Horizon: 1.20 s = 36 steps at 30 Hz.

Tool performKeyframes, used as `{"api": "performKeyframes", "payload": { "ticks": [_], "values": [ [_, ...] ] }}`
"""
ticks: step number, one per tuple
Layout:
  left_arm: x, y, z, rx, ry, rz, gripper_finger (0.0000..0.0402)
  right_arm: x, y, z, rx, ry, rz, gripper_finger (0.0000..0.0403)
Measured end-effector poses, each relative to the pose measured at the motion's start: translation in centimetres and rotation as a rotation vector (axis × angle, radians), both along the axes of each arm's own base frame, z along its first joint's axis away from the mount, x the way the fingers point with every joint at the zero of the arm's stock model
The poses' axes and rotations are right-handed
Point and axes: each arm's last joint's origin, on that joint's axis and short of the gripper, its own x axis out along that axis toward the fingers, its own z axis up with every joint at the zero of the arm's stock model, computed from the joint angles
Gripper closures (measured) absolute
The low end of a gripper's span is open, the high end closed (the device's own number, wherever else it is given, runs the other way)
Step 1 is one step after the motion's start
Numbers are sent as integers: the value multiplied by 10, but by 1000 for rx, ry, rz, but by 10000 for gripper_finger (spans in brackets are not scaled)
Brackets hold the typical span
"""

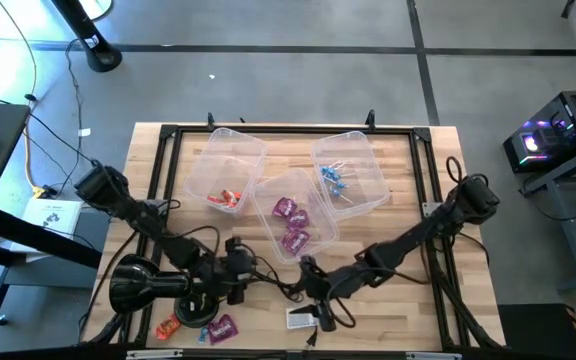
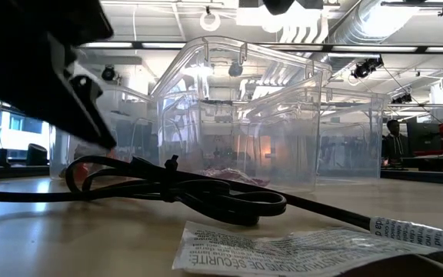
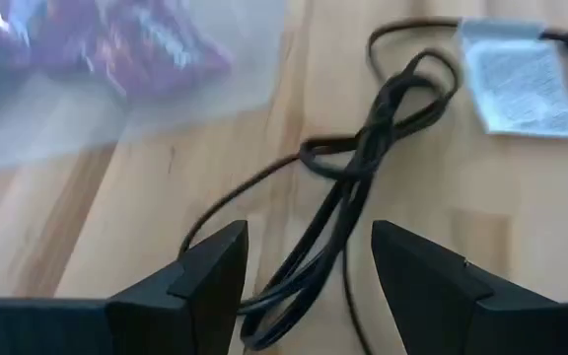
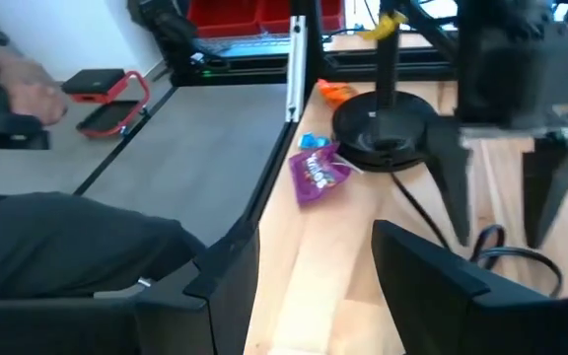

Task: Sort candy
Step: Put the violet candy into the center transparent bin

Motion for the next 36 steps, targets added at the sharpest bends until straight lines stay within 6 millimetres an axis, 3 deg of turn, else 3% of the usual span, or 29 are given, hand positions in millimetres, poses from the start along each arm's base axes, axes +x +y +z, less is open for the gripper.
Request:
{"api": "performKeyframes", "payload": {
  "ticks": [7,10,15,20,24,29,36],
  "values": [
    [-1,-4,-27,-18,127,-20,193,-6,10,0,-14,-4,30,210],
    [-2,-9,-30,-57,141,-16,193,-8,13,0,-27,-7,41,210],
    [-8,-19,-20,-119,125,-71,193,-9,14,-1,-44,-1,50,210],
    [0,-25,11,-132,10,-95,193,-10,15,-2,-48,4,53,210],
    [1,-25,19,-80,66,-94,193,-11,17,-2,-48,4,58,210],
    [-7,-20,9,-23,245,-42,193,-15,21,-2,-48,3,72,210],
    [-8,-24,-3,-63,315,-38,193,-18,24,-3,-70,11,54,210]
  ]
}}
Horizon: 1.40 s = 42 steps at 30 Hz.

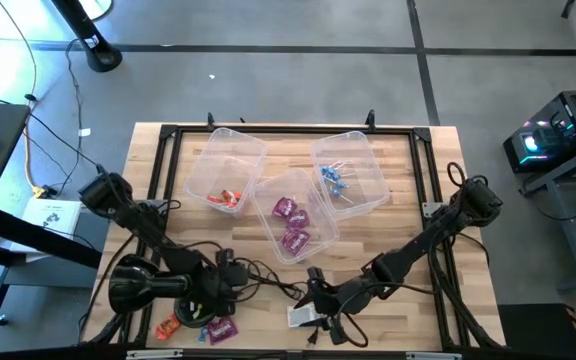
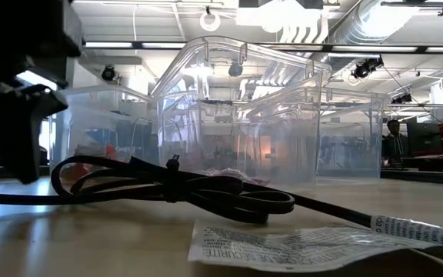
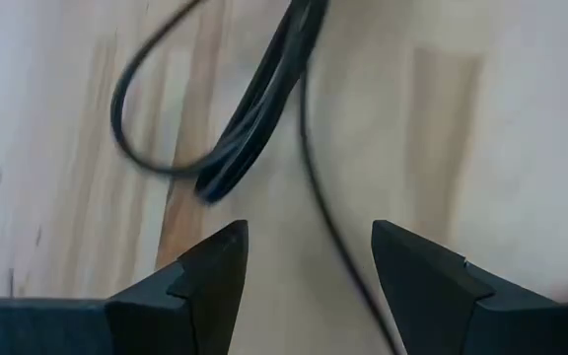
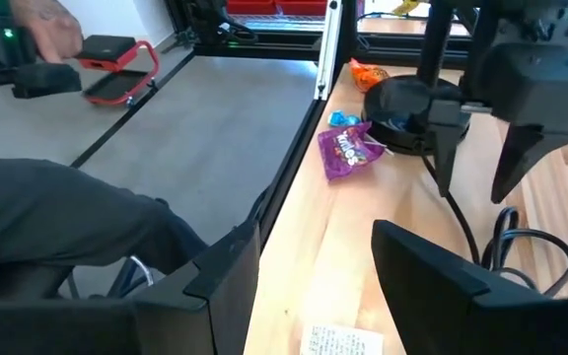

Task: Sort candy
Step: Put the violet candy into the center transparent bin

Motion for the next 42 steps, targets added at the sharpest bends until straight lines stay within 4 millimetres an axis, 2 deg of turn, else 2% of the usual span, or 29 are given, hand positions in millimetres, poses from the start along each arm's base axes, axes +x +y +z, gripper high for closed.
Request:
{"api": "performKeyframes", "payload": {
  "ticks": [10,17,21,26,27,35,42],
  "values": [
    [0,-1,-26,62,97,18,193,0,0,0,-7,2,-1,210],
    [-5,4,-28,94,156,89,199,0,-1,-1,-16,0,-3,210],
    [-5,8,-28,92,175,147,246,0,-1,-1,-16,0,-3,210],
    [-4,14,-29,112,194,148,370,0,-1,-1,-20,-2,-14,210],
    [-4,14,-29,116,196,144,385,0,-1,-1,-20,-2,-14,210],
    [-1,21,-25,137,199,124,398,0,-1,-1,-24,-1,-14,210],
    [2,57,-6,230,232,106,401,1,-3,-1,-40,-10,-39,210]
  ]
}}
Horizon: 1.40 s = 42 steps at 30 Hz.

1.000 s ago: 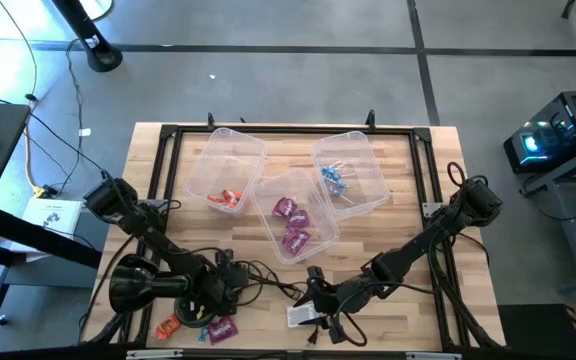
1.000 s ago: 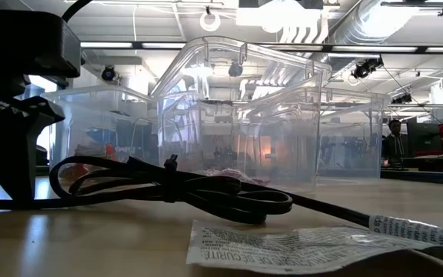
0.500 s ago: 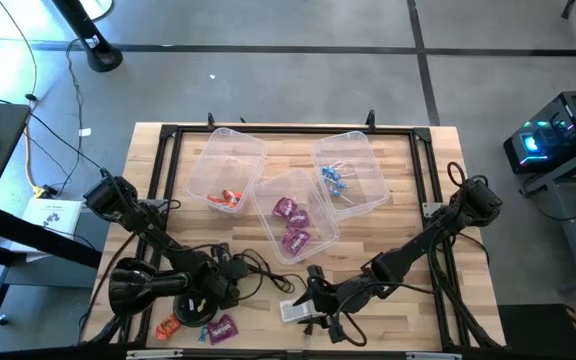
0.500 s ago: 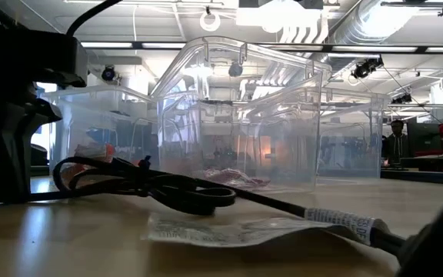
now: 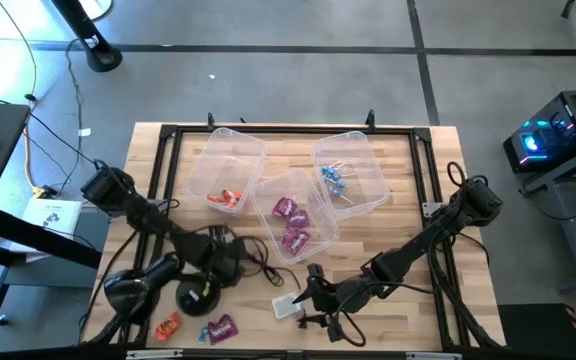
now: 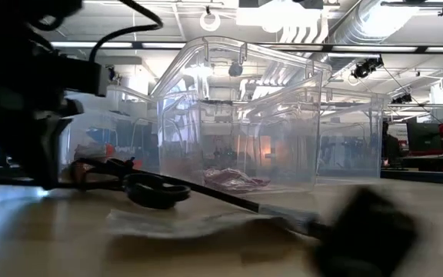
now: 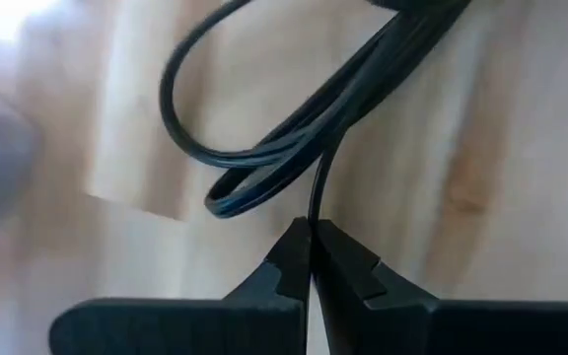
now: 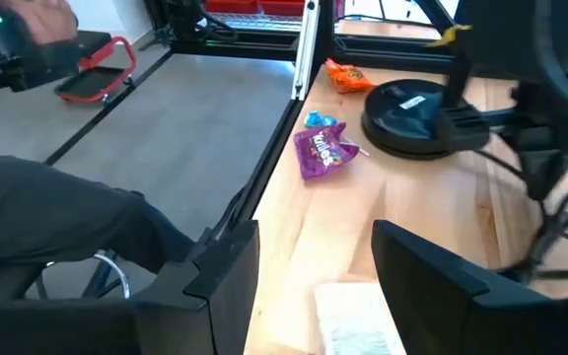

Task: Sort candy
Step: Put the violet candy into the center transparent bin

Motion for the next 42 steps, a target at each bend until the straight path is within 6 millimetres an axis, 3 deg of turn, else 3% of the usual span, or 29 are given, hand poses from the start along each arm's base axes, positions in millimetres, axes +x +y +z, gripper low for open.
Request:
{"api": "performKeyframes", "payload": {
  "ticks": [8,24,28,33,42],
  "values": [
    [9,40,5,80,83,8,401,0,0,0,-8,2,2,210],
    [26,105,6,65,126,48,401,-1,0,-1,-13,11,2,210],
    [27,106,6,-25,110,119,395,-1,0,-1,-10,12,1,210],
    [27,94,8,-103,126,77,366,-1,0,-1,-6,13,-2,210],
    [43,86,37,24,78,23,277,-1,0,-1,3,16,-5,210]
  ]
}}
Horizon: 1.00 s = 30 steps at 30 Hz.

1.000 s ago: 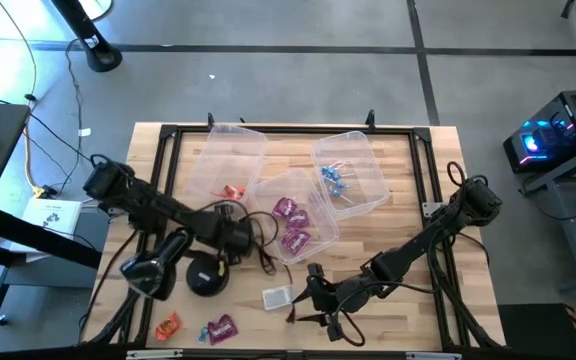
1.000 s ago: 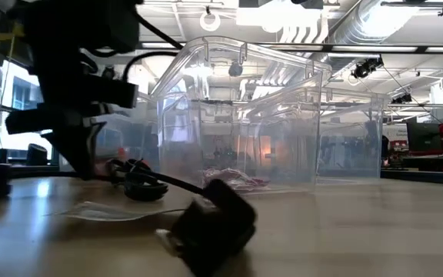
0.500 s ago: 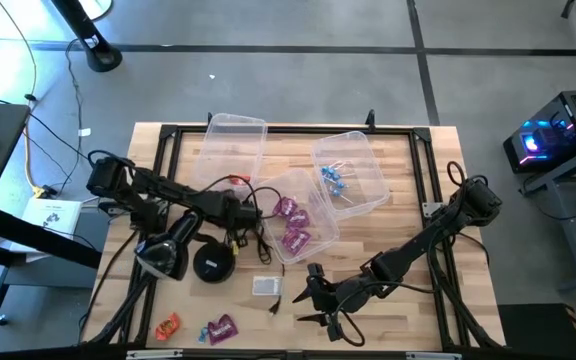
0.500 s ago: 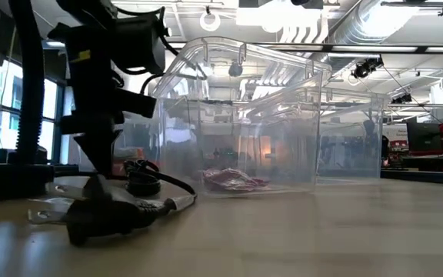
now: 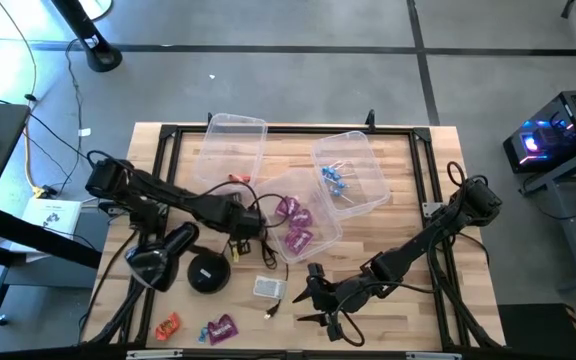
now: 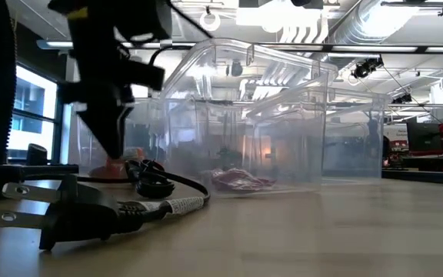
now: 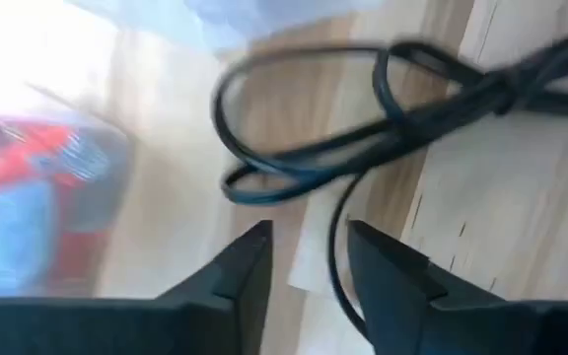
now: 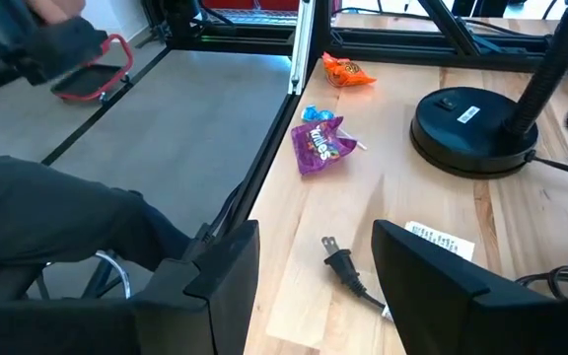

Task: Sort candy
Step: Put the violet candy into the center transparent bin

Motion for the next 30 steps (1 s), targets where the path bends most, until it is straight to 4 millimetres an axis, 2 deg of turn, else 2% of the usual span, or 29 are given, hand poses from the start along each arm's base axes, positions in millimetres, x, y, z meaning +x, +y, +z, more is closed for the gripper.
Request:
{"api": "performKeyframes", "payload": {
  "ticks": [5,10,16,19,22,24,27,30],
  "values": [
    [10,0,30,78,8,-31,227,0,0,0,3,1,0,210],
    [16,1,71,166,28,-39,189,0,0,0,1,0,1,210],
    [14,1,143,160,-20,57,170,0,0,0,6,2,-1,210],
    [8,-8,185,84,-111,126,170,0,0,0,7,2,-2,210],
    [0,-33,221,-45,-251,132,170,0,0,0,8,2,-2,210],
    [-5,-60,239,-135,-363,84,170,0,0,0,14,4,-5,210],
    [-15,-112,255,-282,-538,-52,170,0,0,0,25,8,-10,210],
    [-31,-170,261,-396,-687,-163,170,0,0,0,30,10,-13,210]
  ]
}}
